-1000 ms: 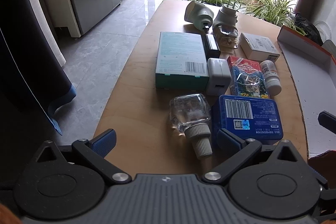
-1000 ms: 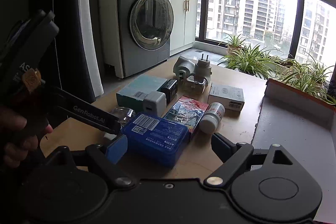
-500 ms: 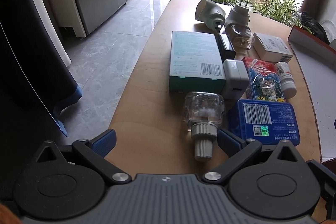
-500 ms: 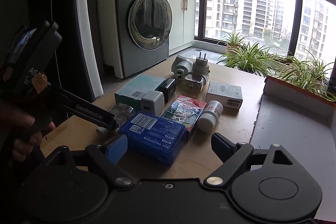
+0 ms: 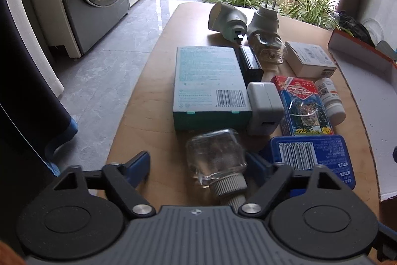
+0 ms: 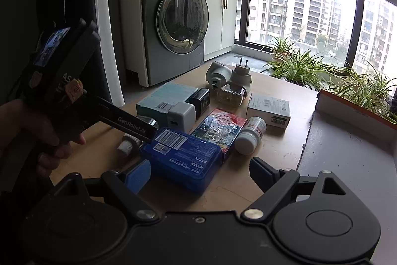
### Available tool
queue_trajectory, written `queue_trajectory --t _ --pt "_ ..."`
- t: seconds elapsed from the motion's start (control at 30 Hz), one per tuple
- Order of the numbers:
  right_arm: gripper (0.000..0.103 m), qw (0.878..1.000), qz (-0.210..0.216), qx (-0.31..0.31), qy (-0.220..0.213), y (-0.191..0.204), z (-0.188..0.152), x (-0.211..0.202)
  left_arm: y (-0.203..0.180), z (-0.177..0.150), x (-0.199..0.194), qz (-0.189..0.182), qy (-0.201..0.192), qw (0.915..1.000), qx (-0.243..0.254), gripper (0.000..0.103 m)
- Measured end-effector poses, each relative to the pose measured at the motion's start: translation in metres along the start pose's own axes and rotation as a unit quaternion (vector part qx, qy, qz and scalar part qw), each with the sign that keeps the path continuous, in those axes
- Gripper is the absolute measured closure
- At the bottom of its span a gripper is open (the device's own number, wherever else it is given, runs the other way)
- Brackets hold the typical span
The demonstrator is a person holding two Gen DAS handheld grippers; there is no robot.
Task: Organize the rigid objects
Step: 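Move left gripper to the clear glass bottle while right gripper approaches the blue box, then close left gripper on the glass bottle while right gripper grasps the blue box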
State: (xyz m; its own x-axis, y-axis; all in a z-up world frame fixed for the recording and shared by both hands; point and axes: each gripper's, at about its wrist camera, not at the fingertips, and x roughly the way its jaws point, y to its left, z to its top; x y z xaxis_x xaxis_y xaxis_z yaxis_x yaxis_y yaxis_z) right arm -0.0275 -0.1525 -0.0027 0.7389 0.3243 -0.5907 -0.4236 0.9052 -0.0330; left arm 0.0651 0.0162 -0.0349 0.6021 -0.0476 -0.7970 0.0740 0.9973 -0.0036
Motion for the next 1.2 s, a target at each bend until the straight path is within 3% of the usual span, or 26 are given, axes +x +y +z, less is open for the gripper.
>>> queue_trajectory --t 0.1,0.23,0.4,0.53,0.6,0.7,0.8,0.87,1.07,1.1,1.13,1.2 --pt "0.001 0.999 0.012 -0.036 0.006 0.002 0.006 0.009 -0.007 -0.005 -0.004 -0.007 -0.014 0.9994 0.031 0.051" --pt "0.001 0.994 0.050 -0.092 0.030 0.003 0.020 0.028 -0.003 -0.008 -0.008 -0.025 -0.014 0.9993 0.023 0.052" --pt "0.001 0.977 0.098 -0.179 0.063 0.013 0.038 0.057 0.007 -0.012 -0.012 -0.031 -0.012 0.9994 0.008 0.052" --pt "0.001 0.966 0.134 -0.197 0.106 0.017 0.049 0.085 0.013 -0.015 -0.016 -0.037 -0.014 0.9992 0.001 0.052" --pt "0.001 0.962 0.139 -0.189 0.140 0.019 0.048 0.099 0.015 -0.014 -0.017 -0.036 -0.014 0.9992 -0.001 0.052" --pt "0.005 0.969 0.120 -0.170 0.134 0.022 0.042 0.093 0.016 -0.014 -0.018 -0.039 -0.015 0.9991 -0.006 0.052" --pt "0.020 0.979 0.106 -0.106 0.138 0.019 0.032 0.075 0.018 -0.017 -0.019 -0.043 -0.016 0.9989 -0.009 0.052" --pt "0.028 0.978 0.123 -0.065 0.155 0.015 0.025 0.070 0.018 -0.017 -0.018 -0.044 -0.015 0.9988 -0.010 0.052" --pt "0.017 0.986 0.083 -0.016 0.145 0.023 0.024 0.083 0.014 -0.021 -0.017 -0.042 -0.018 0.9989 -0.010 0.052" --pt "0.018 0.987 0.075 -0.007 0.141 0.024 0.024 0.085 0.014 -0.021 -0.017 -0.041 -0.019 0.9989 -0.011 0.052" --pt "0.029 0.989 0.063 0.001 0.132 0.024 0.024 0.083 0.014 -0.022 -0.017 -0.040 -0.019 0.9990 -0.011 0.052" --pt "0.029 0.990 0.054 0.027 0.125 0.023 0.024 0.077 0.013 -0.023 -0.019 -0.036 -0.020 0.9991 -0.012 0.053"
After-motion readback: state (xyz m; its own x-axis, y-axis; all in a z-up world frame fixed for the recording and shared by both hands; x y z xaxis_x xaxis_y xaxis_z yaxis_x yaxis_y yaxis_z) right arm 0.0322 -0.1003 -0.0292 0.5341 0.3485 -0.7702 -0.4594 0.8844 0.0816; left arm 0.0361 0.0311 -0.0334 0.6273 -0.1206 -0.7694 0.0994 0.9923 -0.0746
